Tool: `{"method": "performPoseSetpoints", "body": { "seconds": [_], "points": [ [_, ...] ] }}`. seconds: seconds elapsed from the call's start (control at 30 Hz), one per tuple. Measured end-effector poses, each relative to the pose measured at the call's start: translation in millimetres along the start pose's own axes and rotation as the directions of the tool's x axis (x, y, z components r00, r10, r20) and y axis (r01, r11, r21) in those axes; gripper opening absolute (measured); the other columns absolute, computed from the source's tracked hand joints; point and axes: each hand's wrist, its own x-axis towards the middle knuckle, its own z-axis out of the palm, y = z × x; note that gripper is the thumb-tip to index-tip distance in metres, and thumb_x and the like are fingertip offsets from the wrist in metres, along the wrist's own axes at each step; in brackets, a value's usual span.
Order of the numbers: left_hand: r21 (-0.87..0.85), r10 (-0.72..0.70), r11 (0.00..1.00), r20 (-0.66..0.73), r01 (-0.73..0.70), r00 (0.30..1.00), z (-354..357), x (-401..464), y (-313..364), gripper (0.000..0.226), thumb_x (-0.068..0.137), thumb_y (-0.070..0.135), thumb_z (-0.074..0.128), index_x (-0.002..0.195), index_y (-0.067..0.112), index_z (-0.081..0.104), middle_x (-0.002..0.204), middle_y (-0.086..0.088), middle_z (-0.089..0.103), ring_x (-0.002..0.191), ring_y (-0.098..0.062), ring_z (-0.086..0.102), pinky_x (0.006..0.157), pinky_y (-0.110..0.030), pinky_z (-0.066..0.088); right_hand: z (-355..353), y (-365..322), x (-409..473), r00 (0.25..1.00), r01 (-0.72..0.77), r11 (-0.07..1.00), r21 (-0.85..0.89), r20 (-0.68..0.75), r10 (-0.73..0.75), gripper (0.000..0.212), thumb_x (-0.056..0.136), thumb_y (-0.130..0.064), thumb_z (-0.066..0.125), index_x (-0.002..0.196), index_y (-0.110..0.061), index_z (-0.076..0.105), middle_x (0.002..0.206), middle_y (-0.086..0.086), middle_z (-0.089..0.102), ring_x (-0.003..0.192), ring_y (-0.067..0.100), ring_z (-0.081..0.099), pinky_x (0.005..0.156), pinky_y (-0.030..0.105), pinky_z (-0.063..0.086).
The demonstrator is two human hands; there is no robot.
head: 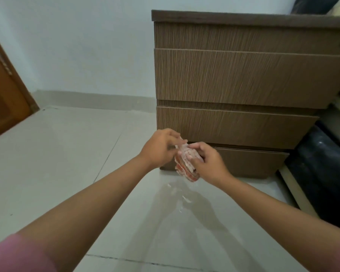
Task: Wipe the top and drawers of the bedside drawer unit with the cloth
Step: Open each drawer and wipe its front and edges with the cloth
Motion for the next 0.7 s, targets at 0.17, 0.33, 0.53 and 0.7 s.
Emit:
{"method": "performPoseSetpoints", "body": {
  "seconds": [0.17,0.33,0.53,0.7],
  "points": [
    [0.095,0.108,0.99,-0.013,-0.107,0.994,-9.7,12.2,2.9,0.026,0.074,0.019,0.073,0.1,0.02,0.071,0.104,0.0,0.062,0.099,-0.021,0.049,0.081,-0.043,0.048,-12.2,-11.3,1.9,0.999,0.045,0.998,0.035,0.026,-0.046,0.02,0.086,-0.013,0.063,0.104,-0.019,0.059,0.093,-0.002,0.072,0.087,0.01,0.068,0.075,0.032,0.056],
    [0.157,0.207,0.966,-0.001,-0.204,0.978,-19.2,28.8,-3.6,0.02,0.075,0.023,0.071,0.096,0.021,0.072,0.094,0.004,0.065,0.085,-0.013,0.042,0.064,-0.037,0.049,-25.7,-16.5,18.5,0.997,0.008,0.997,0.076,0.078,-0.014,0.02,0.086,-0.008,0.062,0.104,-0.018,0.062,0.094,0.001,0.073,0.088,0.016,0.07,0.076,0.038,0.057],
    [0.183,0.228,0.955,0.049,-0.233,0.972,-63.9,52.4,39.2,0.025,0.075,0.032,0.046,0.075,0.021,0.069,0.076,0.006,0.067,0.074,-0.023,0.057,0.063,-0.036,0.043,-63.7,-83.1,16.9,0.99,-0.08,0.997,0.003,0.113,0.079,0.019,0.086,-0.007,0.062,0.103,-0.016,0.065,0.097,0.003,0.071,0.088,0.015,0.067,0.077,0.027,0.054],
    [0.112,0.085,0.988,0.148,-0.102,0.985,-147.1,82.4,111.6,0.028,0.077,0.033,0.04,0.076,0.024,0.067,0.076,0.007,0.065,0.076,-0.021,0.057,0.068,-0.033,0.033,-112.2,-187.8,10.1,0.958,-0.284,0.958,0.041,0.036,0.283,0.018,0.086,-0.007,0.063,0.104,-0.009,0.064,0.096,0.008,0.069,0.078,0.002,0.064,0.073,0.016,0.052]
  ]
}}
